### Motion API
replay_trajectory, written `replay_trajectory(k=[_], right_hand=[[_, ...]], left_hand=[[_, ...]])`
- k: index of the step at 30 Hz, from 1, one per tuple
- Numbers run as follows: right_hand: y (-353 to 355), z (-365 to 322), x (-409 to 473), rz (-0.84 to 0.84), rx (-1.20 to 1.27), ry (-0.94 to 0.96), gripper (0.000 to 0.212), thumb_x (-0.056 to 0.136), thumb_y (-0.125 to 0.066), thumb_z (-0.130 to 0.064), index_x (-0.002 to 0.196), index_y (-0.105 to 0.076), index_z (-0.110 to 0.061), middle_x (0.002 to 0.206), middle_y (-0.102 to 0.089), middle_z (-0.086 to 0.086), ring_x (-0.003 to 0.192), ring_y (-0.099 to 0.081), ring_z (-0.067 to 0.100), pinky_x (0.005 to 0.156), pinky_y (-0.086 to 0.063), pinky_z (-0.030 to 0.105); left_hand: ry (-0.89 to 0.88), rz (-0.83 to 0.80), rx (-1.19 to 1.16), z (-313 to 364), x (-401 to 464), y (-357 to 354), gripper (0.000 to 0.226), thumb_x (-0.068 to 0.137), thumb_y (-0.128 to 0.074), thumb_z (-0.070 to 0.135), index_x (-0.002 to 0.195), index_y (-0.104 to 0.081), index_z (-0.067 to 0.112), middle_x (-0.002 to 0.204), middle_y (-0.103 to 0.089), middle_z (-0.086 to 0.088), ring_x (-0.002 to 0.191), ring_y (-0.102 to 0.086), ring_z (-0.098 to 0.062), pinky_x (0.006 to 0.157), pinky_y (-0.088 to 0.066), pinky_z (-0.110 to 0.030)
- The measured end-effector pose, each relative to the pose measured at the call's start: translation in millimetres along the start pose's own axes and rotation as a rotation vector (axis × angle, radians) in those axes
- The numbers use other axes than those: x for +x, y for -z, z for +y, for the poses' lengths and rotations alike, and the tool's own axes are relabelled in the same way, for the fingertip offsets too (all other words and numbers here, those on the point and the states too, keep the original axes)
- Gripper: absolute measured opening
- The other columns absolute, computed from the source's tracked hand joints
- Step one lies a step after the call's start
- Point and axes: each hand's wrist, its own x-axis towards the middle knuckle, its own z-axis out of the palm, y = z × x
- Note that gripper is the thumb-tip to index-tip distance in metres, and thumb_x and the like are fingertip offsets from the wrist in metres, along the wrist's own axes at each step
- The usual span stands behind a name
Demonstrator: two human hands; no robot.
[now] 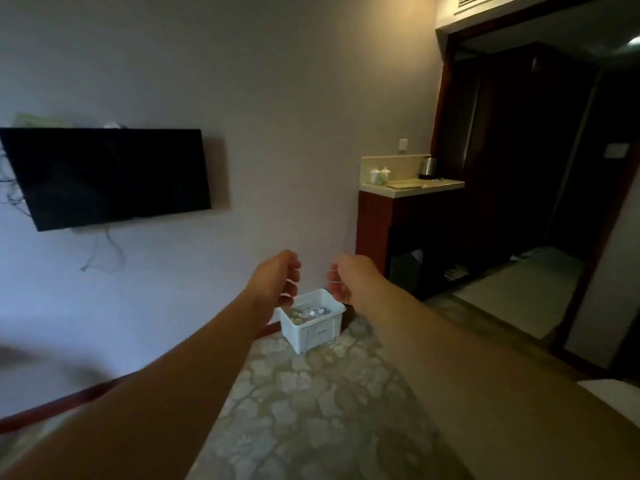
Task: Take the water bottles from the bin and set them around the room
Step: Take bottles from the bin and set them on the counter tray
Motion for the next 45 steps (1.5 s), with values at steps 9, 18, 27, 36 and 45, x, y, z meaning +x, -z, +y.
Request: replay_trajectory(k=[9,18,27,36,45], right_hand=[[-40,-8,178,0.018,-0.001,-0.031,0.019,0.096,-0.046,-0.014,0.099,-0.063,-0.005,0.087,-0.064,0.009,0.067,-0.057,0.020,0.067,-0.050,0.031],[-55,-63,386,-0.034,-0.029,-0.015,0.022,0.097,-0.045,-0.019,0.101,-0.064,-0.007,0.092,-0.065,0.010,0.063,-0.056,0.018,0.053,-0.046,0.027],[-80,-63,535,-0.015,0.006,-0.076,0.017,0.093,-0.046,-0.016,0.088,-0.061,-0.010,0.080,-0.062,0.007,0.057,-0.054,0.016,0.047,-0.043,0.022],[-167,-101,690,0.021,-0.053,-0.041,0.020,0.095,-0.045,-0.018,0.101,-0.062,-0.009,0.089,-0.065,0.008,0.065,-0.057,0.018,0.053,-0.045,0.027],[-232,-138,815,0.046,-0.078,-0.043,0.019,0.096,-0.048,-0.021,0.097,-0.063,-0.010,0.085,-0.065,0.005,0.064,-0.058,0.016,0.053,-0.047,0.025]], left_hand=[[0.036,0.015,0.036,-34,173,4,0.023,0.094,-0.049,0.030,0.084,-0.061,0.012,0.067,-0.053,-0.001,0.050,-0.047,-0.017,0.055,-0.039,-0.028],[0.036,0.088,0.022,-26,387,-21,0.023,0.095,-0.050,0.027,0.084,-0.063,0.012,0.063,-0.055,0.000,0.049,-0.049,-0.016,0.054,-0.041,-0.028],[0.123,0.069,-0.037,-73,538,-38,0.021,0.093,-0.049,0.025,0.080,-0.061,0.012,0.065,-0.054,-0.002,0.050,-0.048,-0.017,0.052,-0.040,-0.029],[0.100,0.008,0.007,-88,719,0,0.029,0.093,-0.047,0.024,0.066,-0.048,0.016,0.061,-0.054,-0.001,0.053,-0.050,-0.018,0.055,-0.040,-0.029],[0.101,-0.002,0.024,-84,870,39,0.030,0.096,-0.047,0.024,0.067,-0.049,0.016,0.061,-0.054,0.000,0.056,-0.053,-0.017,0.060,-0.041,-0.030]])
